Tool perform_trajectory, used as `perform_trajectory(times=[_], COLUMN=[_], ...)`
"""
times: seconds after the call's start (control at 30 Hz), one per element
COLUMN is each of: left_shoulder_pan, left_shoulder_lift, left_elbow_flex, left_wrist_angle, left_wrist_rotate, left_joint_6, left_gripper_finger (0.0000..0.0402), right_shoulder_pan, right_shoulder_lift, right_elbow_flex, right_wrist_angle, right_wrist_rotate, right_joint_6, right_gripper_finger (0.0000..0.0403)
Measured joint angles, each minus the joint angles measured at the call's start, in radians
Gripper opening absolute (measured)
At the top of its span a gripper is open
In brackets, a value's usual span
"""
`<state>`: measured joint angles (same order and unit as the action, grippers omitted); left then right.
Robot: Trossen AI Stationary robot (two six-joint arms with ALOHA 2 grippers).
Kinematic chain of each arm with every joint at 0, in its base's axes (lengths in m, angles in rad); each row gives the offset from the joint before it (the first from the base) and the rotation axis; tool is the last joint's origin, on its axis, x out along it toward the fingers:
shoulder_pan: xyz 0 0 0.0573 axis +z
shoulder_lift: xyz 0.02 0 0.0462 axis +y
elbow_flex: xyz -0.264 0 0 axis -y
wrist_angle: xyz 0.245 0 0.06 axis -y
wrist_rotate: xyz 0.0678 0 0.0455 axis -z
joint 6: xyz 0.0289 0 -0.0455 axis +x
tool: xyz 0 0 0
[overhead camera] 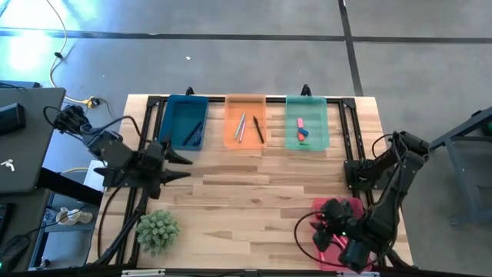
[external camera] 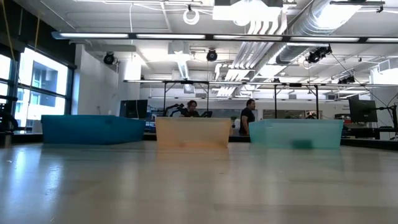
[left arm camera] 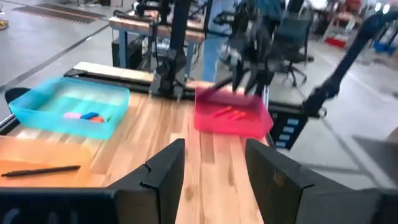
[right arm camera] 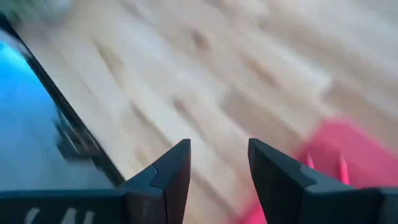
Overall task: Sort crayons/erasers/pens/pencils in bins
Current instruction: Return to Home Position
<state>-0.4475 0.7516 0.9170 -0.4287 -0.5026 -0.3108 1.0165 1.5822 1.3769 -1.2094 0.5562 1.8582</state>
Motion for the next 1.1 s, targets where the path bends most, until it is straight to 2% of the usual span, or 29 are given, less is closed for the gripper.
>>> perform_trajectory(times=[0.07,0.17,0.43,0.57,0.8,1.0,1.1], left_shoulder_pan=[-0.041,-0.087,-0.118,-0.118,-0.106,-0.052,-0.023], left_shoulder_lift=[-0.003,-0.015,-0.125,-0.230,-0.483,-0.700,-0.747], left_elbow_flex=[-0.012,-0.057,-0.266,-0.381,-0.539,-0.630,-0.665], left_wrist_angle=[-0.024,-0.023,0.067,0.138,0.141,0.141,0.145], left_wrist_rotate=[-0.036,-0.072,-0.090,-0.097,-0.227,-0.172,-0.147], left_joint_6=[0.000,-0.005,-0.088,-0.090,-0.057,0.021,0.052], left_gripper_finger=[0.0156,0.0156,0.0156,0.0156,0.0156,0.0138,0.0118], right_shoulder_pan=[-0.020,-0.061,-0.179,-0.217,-0.265,-0.305,-0.321], right_shoulder_lift=[0.000,0.000,0.000,0.000,0.000,0.000,0.000], right_elbow_flex=[0.022,0.052,0.121,0.150,0.204,0.226,0.226], right_wrist_angle=[-0.007,-0.016,-0.013,-0.013,-0.013,-0.017,-0.014], right_wrist_rotate=[0.094,0.170,0.170,0.175,0.266,0.274,0.273], right_joint_6=[-0.024,-0.074,-0.217,-0.252,-0.311,-0.327,-0.327], right_gripper_finger=[0.0153,0.0153,0.0153,0.0153,0.0153,0.0153,0.0153])
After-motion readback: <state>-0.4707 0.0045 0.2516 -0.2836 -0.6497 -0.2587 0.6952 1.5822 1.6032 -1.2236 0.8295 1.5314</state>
